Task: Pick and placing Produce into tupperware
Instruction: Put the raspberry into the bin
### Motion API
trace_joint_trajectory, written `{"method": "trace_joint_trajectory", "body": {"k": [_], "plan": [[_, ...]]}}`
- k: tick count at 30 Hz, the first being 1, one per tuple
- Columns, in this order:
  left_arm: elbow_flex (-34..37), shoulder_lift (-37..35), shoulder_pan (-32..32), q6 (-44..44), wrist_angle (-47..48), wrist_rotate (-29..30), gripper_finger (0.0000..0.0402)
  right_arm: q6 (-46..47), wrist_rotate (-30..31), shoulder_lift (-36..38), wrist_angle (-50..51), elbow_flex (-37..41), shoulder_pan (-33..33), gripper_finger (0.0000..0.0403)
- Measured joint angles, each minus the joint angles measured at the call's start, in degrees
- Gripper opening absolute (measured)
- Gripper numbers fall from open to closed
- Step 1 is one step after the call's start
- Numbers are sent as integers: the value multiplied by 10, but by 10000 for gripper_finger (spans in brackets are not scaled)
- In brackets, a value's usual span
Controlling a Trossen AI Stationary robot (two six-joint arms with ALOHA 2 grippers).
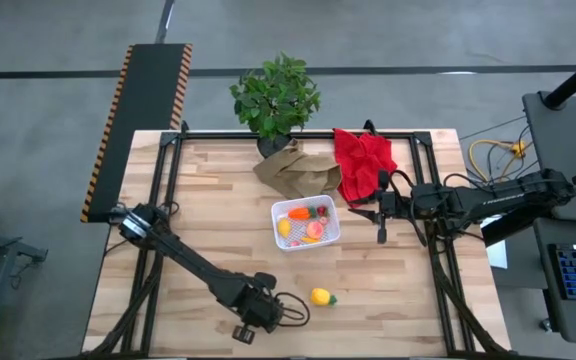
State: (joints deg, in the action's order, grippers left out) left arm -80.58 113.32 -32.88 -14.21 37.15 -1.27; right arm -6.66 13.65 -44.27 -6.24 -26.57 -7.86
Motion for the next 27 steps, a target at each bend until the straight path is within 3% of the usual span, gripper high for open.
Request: {"method": "trace_joint_trajectory", "body": {"k": [7,14,17,27], "plan": [[2,-43,24,14,4,28,79,-5,0,0,-1,0,0,70],[1,-91,54,86,19,70,79,-9,0,0,-4,0,0,70],[0,-110,79,138,13,100,79,-9,0,0,-4,0,0,70],[0,-123,195,263,8,106,79,-11,0,0,-6,0,0,70]]}}
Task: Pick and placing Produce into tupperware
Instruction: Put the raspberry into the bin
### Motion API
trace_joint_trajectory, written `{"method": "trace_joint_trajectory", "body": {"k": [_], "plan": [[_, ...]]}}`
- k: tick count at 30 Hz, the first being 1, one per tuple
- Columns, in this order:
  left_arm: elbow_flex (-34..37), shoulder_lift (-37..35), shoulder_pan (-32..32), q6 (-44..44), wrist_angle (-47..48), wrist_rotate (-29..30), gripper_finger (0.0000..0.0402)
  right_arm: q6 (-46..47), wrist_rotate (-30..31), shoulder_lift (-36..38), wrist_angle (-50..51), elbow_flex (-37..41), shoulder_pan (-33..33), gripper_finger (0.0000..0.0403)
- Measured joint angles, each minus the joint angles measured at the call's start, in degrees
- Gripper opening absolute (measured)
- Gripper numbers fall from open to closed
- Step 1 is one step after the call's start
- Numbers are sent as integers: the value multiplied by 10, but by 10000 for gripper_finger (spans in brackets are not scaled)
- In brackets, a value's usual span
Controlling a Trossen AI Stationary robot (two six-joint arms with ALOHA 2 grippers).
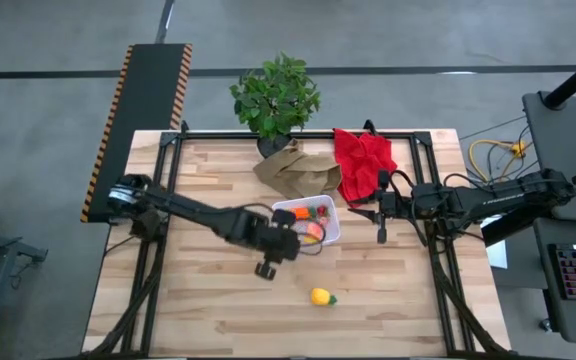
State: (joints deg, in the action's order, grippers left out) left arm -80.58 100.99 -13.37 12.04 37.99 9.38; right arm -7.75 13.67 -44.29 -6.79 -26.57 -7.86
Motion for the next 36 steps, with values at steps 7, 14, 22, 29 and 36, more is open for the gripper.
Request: {"method": "trace_joint_trajectory", "body": {"k": [7,14,22,29,36], "plan": [[1,0,60,22,0,-18,79,1,0,0,2,0,0,70],[17,1,81,35,-15,-46,79,2,0,0,6,0,0,70],[41,1,94,49,-74,-46,79,2,0,0,5,0,0,70],[61,1,104,49,-94,-46,79,-3,0,0,5,0,0,70],[74,1,115,50,-145,-46,79,-8,0,0,5,0,0,70]]}}
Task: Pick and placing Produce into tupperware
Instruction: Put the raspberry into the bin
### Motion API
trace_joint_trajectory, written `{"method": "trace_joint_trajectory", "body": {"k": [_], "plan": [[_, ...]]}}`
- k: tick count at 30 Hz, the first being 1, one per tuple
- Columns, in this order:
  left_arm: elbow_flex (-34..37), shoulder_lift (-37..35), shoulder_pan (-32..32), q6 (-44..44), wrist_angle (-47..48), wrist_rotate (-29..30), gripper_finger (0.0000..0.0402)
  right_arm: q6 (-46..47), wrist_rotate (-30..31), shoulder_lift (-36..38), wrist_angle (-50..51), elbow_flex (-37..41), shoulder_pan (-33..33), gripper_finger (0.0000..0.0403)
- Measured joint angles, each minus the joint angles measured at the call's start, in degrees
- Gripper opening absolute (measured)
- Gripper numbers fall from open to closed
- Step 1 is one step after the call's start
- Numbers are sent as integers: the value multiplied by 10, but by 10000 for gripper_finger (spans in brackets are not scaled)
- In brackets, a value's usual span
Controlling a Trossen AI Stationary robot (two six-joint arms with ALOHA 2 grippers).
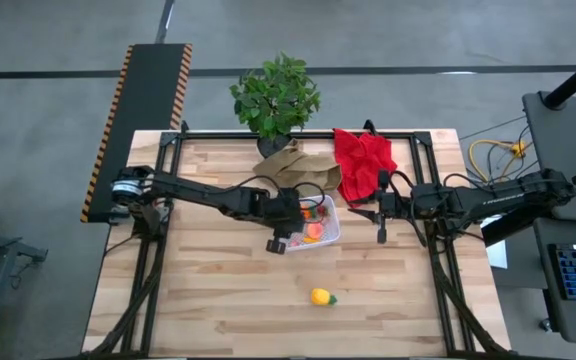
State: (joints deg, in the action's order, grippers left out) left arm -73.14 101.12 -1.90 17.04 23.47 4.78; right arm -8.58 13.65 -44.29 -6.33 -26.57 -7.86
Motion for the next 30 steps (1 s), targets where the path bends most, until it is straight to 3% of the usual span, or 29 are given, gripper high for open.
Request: {"method": "trace_joint_trajectory", "body": {"k": [20,30], "plan": [[24,0,15,13,-36,0,80,-1,0,0,-1,0,0,70],[24,0,15,13,-36,0,124,0,0,0,0,0,0,70]]}}
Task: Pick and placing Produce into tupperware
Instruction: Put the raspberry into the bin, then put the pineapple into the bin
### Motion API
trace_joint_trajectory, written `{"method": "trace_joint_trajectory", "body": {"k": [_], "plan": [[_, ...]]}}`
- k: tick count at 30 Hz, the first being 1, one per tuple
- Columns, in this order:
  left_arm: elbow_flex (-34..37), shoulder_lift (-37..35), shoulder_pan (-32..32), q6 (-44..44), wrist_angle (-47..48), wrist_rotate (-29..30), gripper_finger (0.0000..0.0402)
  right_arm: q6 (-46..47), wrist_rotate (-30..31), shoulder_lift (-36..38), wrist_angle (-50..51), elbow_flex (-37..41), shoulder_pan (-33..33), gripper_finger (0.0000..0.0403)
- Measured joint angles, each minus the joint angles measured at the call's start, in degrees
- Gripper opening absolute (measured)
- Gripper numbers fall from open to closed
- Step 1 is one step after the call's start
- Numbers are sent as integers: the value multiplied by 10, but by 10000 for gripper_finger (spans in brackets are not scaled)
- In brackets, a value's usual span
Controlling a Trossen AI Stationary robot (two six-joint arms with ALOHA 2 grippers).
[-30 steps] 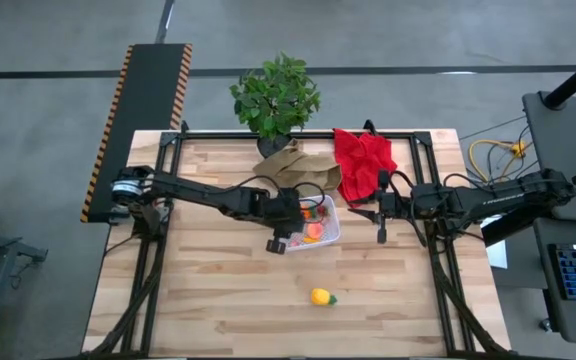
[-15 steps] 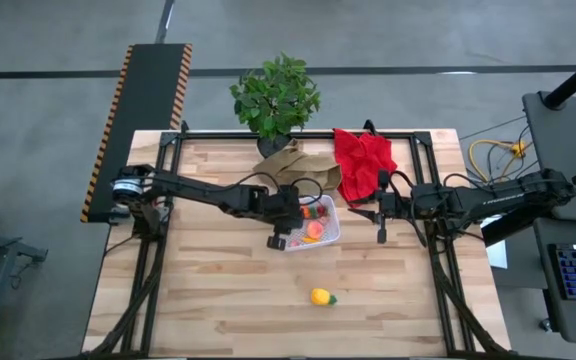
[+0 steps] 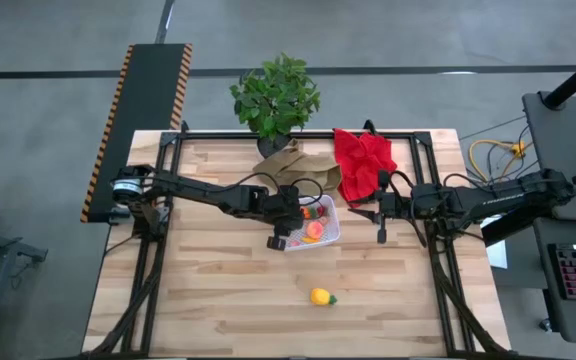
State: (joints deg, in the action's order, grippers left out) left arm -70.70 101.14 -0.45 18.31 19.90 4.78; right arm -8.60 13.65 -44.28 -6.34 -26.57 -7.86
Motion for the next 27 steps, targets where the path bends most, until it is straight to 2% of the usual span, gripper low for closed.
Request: {"method": "trace_joint_trajectory", "body": {"k": [9,21,24,27], "plan": [[0,0,-2,1,0,0,171,0,0,0,0,0,0,70],[-74,0,-53,31,-2,5,180,-2,0,0,1,0,0,70],[-83,0,-66,16,1,5,203,0,0,0,1,0,0,70],[-90,0,-84,0,-1,15,247,0,0,0,1,0,0,70]]}}
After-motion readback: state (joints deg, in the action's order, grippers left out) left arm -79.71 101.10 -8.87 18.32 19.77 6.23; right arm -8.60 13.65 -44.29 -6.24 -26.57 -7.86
